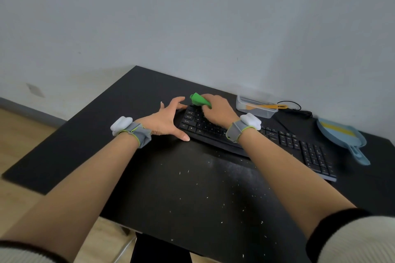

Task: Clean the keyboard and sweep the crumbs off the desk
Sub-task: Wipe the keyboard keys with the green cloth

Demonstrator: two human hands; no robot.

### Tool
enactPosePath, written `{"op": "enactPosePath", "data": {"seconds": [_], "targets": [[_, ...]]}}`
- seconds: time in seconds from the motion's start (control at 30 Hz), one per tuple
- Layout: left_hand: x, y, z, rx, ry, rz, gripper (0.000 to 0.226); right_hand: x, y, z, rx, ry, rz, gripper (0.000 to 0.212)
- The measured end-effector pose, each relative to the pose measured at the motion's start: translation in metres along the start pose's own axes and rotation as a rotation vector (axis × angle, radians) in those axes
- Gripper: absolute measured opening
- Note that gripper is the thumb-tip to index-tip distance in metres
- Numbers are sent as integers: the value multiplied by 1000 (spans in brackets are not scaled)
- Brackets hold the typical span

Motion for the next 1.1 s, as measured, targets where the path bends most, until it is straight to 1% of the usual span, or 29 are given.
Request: {"op": "enactPosePath", "data": {"seconds": [0.03,0.07,0.13,0.23,0.33,0.4,0.43,0.47,0.5,0.57,0.63,0.7,0.8,0.83,0.9,0.97,1.0,1.03,1.1], "targets": [[1,3,0,17,-5,-8,138,4,-4,4,2,-37,-24,39],[2,3,1,33,-11,-9,138,7,-10,8,-23,-57,-39,42],[2,3,1,33,-9,-1,136,12,-18,12,-93,-49,-48,41],[0,-2,1,-38,30,22,134,17,-30,22,-252,-11,-110,40],[0,-4,0,-19,36,38,137,21,-42,42,-417,-69,-202,34],[0,-5,1,-2,29,18,143,17,-44,45,-423,-155,-233,30],[1,-4,1,4,21,13,145,11,-42,42,-386,-182,-244,29],[1,-5,1,4,14,16,145,3,-40,36,-341,-179,-274,28],[0,-6,1,1,2,19,144,-6,-37,30,-296,-143,-311,28],[-2,-5,2,-12,-30,22,134,-22,-32,21,-237,-21,-337,28],[-5,-3,1,-34,-45,79,118,-26,-31,20,-239,59,-287,29],[-10,4,-1,-51,-8,191,108,-16,-32,22,-263,70,-235,29],[-12,17,-3,-57,67,376,98,3,-34,30,-315,35,-199,31],[-11,21,-5,-59,77,396,94,6,-37,36,-351,15,-191,31],[-4,20,-9,-62,66,331,87,4,-40,44,-397,-82,-216,31],[2,10,-13,-75,38,255,81,-7,-36,47,-349,-200,-270,32],[3,6,-15,-81,29,221,75,-16,-34,45,-325,-209,-315,33],[3,3,-17,-77,27,188,66,-24,-33,43,-319,-181,-358,34],[2,6,-18,-43,52,156,51,-36,-32,41,-349,-46,-379,33]]}}
Point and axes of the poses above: each hand's wrist, its own z-axis away from the middle knuckle, its own x-axis out of the palm, y = z × x, the point moved 6 cm from there along -z, towards the middle knuckle, and after that the axes turned 12 degrees about y, right-handed, at the moved point
